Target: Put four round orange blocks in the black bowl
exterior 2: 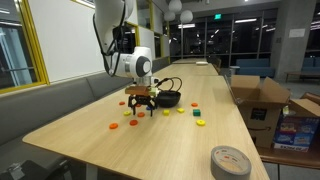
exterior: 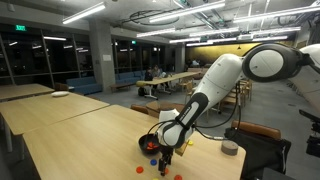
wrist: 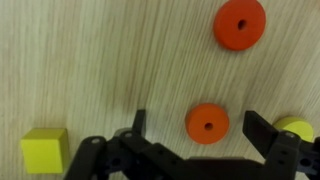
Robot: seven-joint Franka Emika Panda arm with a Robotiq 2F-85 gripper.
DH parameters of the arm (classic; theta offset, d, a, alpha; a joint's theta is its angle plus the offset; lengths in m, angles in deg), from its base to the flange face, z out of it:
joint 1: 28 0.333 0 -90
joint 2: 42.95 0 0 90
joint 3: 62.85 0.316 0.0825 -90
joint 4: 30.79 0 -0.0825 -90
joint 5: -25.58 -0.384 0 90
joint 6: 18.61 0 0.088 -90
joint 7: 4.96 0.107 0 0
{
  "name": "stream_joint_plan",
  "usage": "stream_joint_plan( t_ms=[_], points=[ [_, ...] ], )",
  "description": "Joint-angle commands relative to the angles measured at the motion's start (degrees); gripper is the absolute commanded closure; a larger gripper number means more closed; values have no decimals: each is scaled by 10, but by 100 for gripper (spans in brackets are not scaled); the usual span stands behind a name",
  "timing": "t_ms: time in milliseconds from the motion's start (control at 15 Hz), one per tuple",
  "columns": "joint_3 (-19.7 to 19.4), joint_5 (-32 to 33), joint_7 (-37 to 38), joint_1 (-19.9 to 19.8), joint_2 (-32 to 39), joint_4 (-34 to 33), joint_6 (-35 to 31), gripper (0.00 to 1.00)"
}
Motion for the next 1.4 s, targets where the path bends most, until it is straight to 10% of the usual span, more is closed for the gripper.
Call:
stream_joint_plan(
  t_ms=[0, 133, 733, 1333],
  points=[
    [-12, 17, 22, 14, 5, -11, -5, 0],
    [-15, 21, 27, 18, 6, -12, -5, 0],
    [-30, 41, 46, 32, 5, -18, -6, 79],
    [-53, 67, 66, 48, -9, -27, 3, 80]
  ],
)
